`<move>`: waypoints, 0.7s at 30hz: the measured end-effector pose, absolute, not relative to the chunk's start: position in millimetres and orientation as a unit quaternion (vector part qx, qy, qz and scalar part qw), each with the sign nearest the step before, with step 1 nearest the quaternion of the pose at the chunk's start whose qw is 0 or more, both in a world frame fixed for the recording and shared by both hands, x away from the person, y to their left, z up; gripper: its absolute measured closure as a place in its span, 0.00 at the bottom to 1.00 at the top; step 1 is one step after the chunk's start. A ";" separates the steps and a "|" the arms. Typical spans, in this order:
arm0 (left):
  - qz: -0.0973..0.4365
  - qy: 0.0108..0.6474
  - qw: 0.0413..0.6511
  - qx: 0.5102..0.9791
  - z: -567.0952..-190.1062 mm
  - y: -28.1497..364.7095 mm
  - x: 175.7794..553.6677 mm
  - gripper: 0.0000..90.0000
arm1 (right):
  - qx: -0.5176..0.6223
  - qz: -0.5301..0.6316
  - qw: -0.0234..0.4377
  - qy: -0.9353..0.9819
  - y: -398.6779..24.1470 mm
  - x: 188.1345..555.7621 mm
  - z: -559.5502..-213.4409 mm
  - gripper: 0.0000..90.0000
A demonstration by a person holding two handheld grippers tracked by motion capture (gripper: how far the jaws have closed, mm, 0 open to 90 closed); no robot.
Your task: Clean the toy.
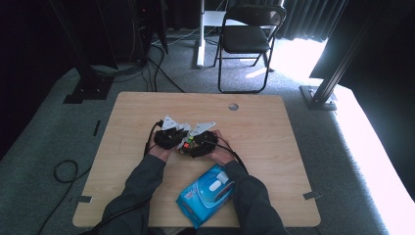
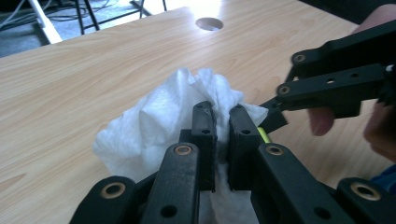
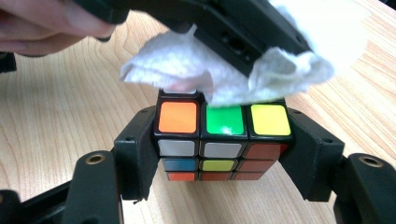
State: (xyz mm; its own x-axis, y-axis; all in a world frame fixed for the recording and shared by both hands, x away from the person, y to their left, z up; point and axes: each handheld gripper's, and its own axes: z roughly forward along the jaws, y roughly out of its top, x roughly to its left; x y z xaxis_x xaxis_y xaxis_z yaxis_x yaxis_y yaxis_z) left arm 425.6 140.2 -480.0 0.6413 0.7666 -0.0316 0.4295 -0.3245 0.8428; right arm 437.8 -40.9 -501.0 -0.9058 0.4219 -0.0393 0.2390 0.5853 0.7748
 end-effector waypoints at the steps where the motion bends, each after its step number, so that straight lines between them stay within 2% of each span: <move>1: 0.192 0.380 0.441 0.790 -480.0 141.2 426.0 0.93 | 0.187 0.416 0.110 0.883 -41.0 437.9 -501.0 0.38; 21: 0.199 0.388 0.432 0.790 -479.7 164.9 414.6 0.93 | 0.197 0.421 0.107 0.879 -43.1 439.2 -501.1 0.38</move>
